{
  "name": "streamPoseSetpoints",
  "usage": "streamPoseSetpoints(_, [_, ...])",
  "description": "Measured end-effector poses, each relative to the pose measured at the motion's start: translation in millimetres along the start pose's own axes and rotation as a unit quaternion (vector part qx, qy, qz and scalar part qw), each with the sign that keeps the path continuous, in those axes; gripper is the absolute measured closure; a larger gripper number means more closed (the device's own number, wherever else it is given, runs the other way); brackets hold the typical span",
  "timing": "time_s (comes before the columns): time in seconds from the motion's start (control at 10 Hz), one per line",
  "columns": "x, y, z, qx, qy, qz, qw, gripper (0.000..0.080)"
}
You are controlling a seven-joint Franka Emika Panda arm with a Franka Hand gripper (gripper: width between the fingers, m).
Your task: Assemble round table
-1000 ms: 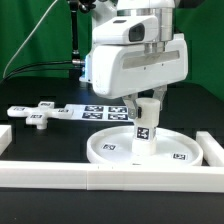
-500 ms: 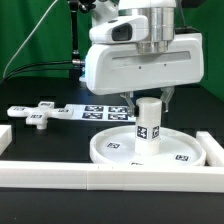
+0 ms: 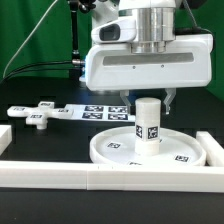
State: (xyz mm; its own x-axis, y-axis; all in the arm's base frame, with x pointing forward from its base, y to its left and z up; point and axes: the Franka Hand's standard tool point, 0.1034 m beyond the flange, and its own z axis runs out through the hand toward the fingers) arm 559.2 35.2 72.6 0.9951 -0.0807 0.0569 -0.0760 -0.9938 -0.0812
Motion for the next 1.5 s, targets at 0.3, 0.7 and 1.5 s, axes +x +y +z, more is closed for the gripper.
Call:
streamPoseSetpoints(0.3, [0.2, -0.4, -0.1, 0.005, 0.000, 0.095, 0.995, 0.0390])
streamPoseSetpoints(0.7, [-0.7, -2.1, -0.1, 0.024, -0.012, 0.324, 0.946, 0.0390])
streamPoseSetpoints(1.5, [-3.0, -9.7, -0.4, 0.031, -0.039, 0.526, 0.849, 0.0280])
